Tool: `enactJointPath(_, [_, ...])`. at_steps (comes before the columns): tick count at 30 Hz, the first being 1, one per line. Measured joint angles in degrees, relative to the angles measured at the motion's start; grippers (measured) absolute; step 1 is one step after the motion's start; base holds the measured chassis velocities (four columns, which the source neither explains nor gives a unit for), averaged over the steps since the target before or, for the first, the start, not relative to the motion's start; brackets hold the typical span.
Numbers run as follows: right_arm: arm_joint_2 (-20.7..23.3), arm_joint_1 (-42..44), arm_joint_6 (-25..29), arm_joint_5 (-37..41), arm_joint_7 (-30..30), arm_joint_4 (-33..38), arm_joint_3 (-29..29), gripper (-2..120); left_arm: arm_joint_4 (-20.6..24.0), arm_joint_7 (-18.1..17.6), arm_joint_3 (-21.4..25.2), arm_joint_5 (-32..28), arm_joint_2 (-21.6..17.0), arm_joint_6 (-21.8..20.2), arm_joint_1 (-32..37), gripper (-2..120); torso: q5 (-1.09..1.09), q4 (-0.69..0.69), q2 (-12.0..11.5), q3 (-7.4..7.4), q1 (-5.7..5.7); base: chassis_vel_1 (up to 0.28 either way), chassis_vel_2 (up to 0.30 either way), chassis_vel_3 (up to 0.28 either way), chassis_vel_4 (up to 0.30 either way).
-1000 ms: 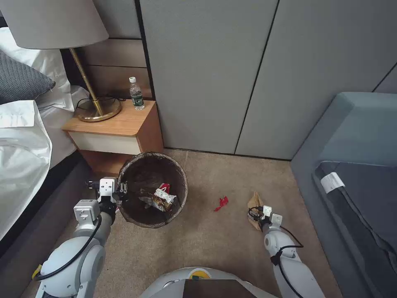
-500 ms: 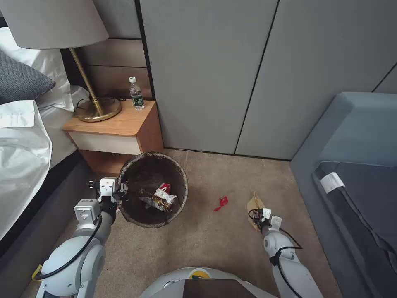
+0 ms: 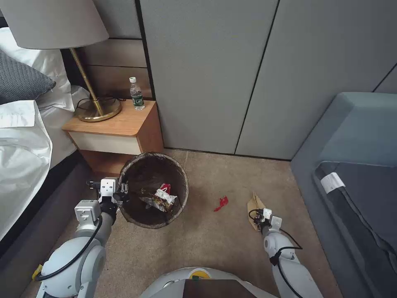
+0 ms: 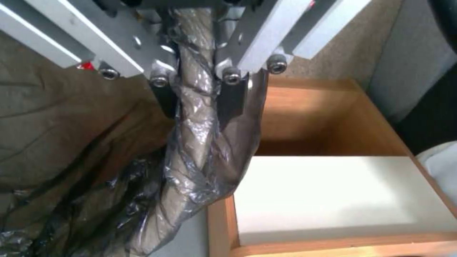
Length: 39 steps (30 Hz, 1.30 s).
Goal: Pick up the trash bin, then pick up the garbage from the floor and place it into the trash bin.
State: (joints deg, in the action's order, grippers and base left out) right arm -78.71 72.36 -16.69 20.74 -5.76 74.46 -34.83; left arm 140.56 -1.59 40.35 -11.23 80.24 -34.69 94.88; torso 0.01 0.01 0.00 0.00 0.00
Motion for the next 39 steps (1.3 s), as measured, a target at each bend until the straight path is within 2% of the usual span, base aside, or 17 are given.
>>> enactJointPath(4, [0.23, 0.58, 0.13, -0.06, -0.24, 1.59, -0.45, 0, 0.14, -0.01, -0.11, 0.13, 0.12, 0.02, 0.10, 3, 0.00, -0.01, 0.00, 0.00, 0.00, 0.000, 0.000, 0.000, 0.000])
enactJointPath(12, [1.93, 3.49, 0.28, -0.44, 0.17, 10.16, -1.70, 0, 0.50, -0.01, -0.05, 0.18, 0.15, 0.04, 0.28, 3, 0.00, -0.01, 0.00, 0.00, 0.00, 0.000, 0.000, 0.000, 0.000])
enactJointPath(16, [4.00, 5.69, -0.71, 1.35, 2.24, 19.91, -2.91, 0, 0.63, 0.00, -0.02, 0.19, 0.16, 0.04, 0.30, 3, -0.01, -0.01, 0.00, 0.00, 0.00, 0.000, 0.000, 0.000, 0.000])
enactJointPath(17, [4.00, 5.69, -0.71, 1.35, 2.24, 19.91, -2.91, 0, 0.63, 0.00, -0.02, 0.19, 0.16, 0.04, 0.30, 3, -0.01, -0.01, 0.00, 0.00, 0.00, 0.000, 0.000, 0.000, 0.000])
enactJointPath(20, [5.53, 6.97, -1.40, 3.32, 4.01, 26.56, -3.47, 0, 0.63, 0.00, -0.02, 0.24, 0.25, 0.04, 0.31, 3, -0.03, -0.01, 0.00, 0.00, 0.00, 0.000, 0.000, 0.000, 0.000])
enactJointPath(21, [6.62, 7.70, -2.18, 4.73, 5.13, 30.71, -3.70, 0, 0.64, 0.00, -0.09, 0.27, 0.28, 0.04, 0.30, 3, -0.01, -0.01, 0.00, 0.00, 0.00, 0.000, 0.000, 0.000, 0.000])
enactJointPath(22, [6.62, 7.70, -2.18, 4.73, 5.13, 30.71, -3.70, 0, 0.64, 0.00, -0.09, 0.27, 0.28, 0.04, 0.30, 3, -0.01, -0.01, 0.00, 0.00, 0.00, 0.000, 0.000, 0.000, 0.000])
enactJointPath(27, [9.17, 8.79, -5.09, 7.28, 6.28, 41.01, -4.08, 0, 0.63, 0.02, -0.27, 0.34, 0.33, 0.01, 0.15, 3, -0.01, -0.01, 0.00, 0.00, 0.00, 0.000, 0.000, 0.000, 0.000])
enactJointPath(33, [10.89, 9.03, -7.22, 8.49, 6.83, 48.80, -3.26, 0, 0.66, 0.08, -0.30, 0.25, 0.31, -0.19, 0.16, 3, -0.01, -0.01, 0.00, 0.00, 0.00, 0.000, 0.000, 0.000, 0.000])
enactJointPath(39, [15.18, 7.21, -9.75, 10.69, 6.98, 54.87, 0.31, 0, 0.78, 0.27, -0.46, 0.18, 0.18, -0.47, 0.23, 3, -0.01, -0.01, 0.00, 0.00, 0.00, 0.000, 0.000, 0.000, 0.000])
